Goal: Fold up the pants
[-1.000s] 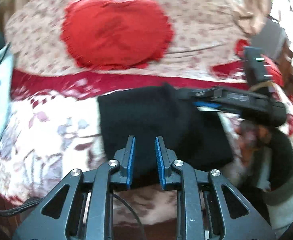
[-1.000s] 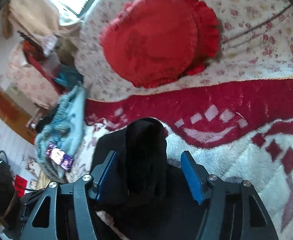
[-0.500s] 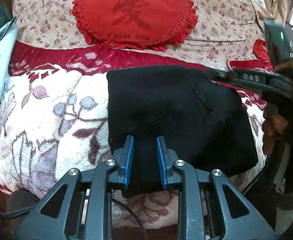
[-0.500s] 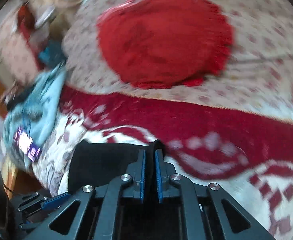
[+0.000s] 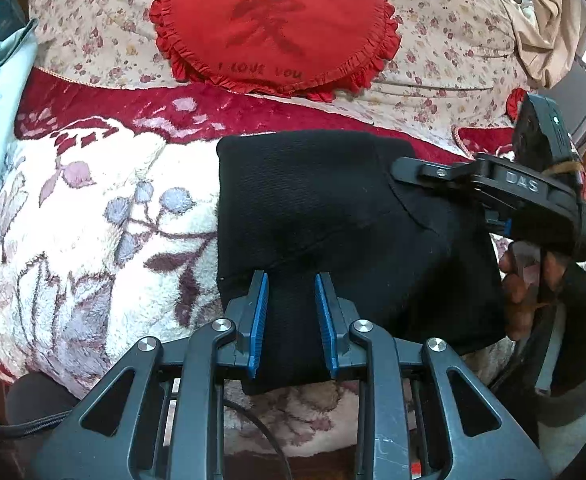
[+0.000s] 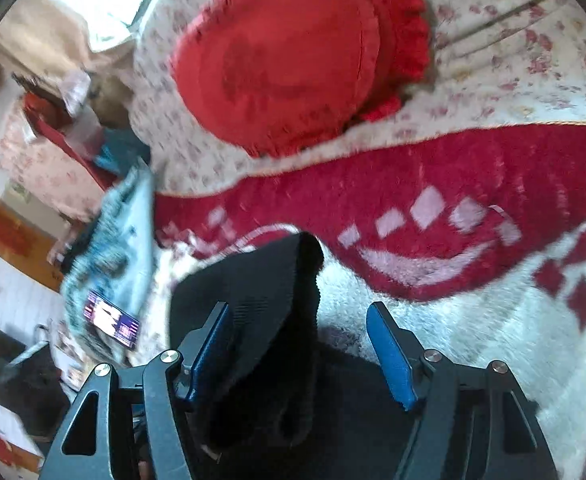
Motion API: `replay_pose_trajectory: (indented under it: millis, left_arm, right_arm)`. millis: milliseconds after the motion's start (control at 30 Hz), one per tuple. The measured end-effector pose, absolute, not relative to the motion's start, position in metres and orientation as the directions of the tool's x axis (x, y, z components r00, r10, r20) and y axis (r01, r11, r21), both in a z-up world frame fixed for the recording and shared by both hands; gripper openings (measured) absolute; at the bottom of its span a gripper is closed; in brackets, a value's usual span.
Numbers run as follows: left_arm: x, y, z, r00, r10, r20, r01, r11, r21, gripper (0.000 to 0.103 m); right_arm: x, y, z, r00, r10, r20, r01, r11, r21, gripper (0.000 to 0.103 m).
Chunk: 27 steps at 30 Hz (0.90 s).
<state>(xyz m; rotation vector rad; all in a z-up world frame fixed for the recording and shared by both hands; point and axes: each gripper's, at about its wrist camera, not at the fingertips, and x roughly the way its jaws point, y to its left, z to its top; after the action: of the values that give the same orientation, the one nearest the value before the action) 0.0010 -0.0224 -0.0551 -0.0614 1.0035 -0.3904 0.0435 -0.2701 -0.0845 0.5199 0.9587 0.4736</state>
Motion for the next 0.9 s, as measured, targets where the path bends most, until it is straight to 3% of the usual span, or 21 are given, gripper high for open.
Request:
replay_pose_trajectory:
  millis: [33, 67, 100, 167, 267, 433, 533, 667, 800, 867, 900]
  left_arm:
    - [0.001, -0.021, -0.054, 0.474, -0.347, -0.809, 0.29, 0.929, -0.228, 0.023]
    - [0.001, -0.018, -0.053, 0.476, -0.341, -0.811, 0.283, 0.932, -0.226, 0.023]
    - [0.001, -0.016, -0.051, 0.479, -0.333, -0.812, 0.276, 0.936, -0.221, 0.023]
    - [0.001, -0.01, -0.045, 0.492, -0.32, -0.81, 0.258, 0.942, -0.215, 0.023]
    - [0.001, 0.003, -0.032, 0.52, -0.324, -0.79, 0.233, 0.944, -0.233, 0.023]
    - [-0.004, 0.005, -0.014, 0.545, -0.349, -0.762, 0.247, 0.936, -0.252, 0.023]
    - [-0.008, -0.013, -0.016, 0.528, -0.359, -0.769, 0.29, 0.928, -0.234, 0.023]
    - [-0.009, -0.041, -0.031, 0.478, -0.362, -0.8, 0.329, 0.919, -0.219, 0.023]
    - [-0.011, -0.056, -0.032, 0.484, -0.329, -0.811, 0.352, 0.922, -0.164, 0.023]
    - [-0.009, -0.057, -0.027, 0.495, -0.333, -0.803, 0.353, 0.921, -0.164, 0.023]
    - [-0.008, -0.056, -0.024, 0.499, -0.335, -0.799, 0.351, 0.921, -0.167, 0.023]
  right_arm:
    - [0.044, -0.266, -0.083, 0.49, 0.603, -0.629, -0.158, 0.771, 0.617, 0.044]
    - [0.043, -0.26, -0.077, 0.493, 0.632, -0.597, -0.19, 0.748, 0.635, 0.026]
    - [0.039, -0.255, -0.07, 0.506, 0.625, -0.595, -0.212, 0.759, 0.616, 0.017]
    - [0.028, -0.243, -0.049, 0.551, 0.58, -0.6, -0.279, 0.806, 0.523, 0.009]
    - [0.001, -0.241, -0.013, 0.594, 0.597, -0.539, -0.351, 0.795, 0.495, 0.005]
    - [-0.051, -0.266, 0.014, 0.649, 0.572, -0.501, -0.362, 0.812, 0.457, 0.005]
    - [-0.07, -0.29, 0.0, 0.659, 0.494, -0.567, -0.291, 0.863, 0.413, 0.005]
    - [-0.062, -0.332, -0.049, 0.645, 0.289, -0.707, -0.074, 0.945, 0.319, 0.001]
    - [-0.064, -0.357, -0.055, 0.662, 0.295, -0.689, -0.013, 0.923, 0.384, 0.001]
    - [-0.072, -0.36, -0.039, 0.692, 0.377, -0.616, -0.066, 0.883, 0.465, 0.006]
    - [-0.073, -0.359, -0.033, 0.693, 0.405, -0.596, -0.087, 0.868, 0.489, 0.019]
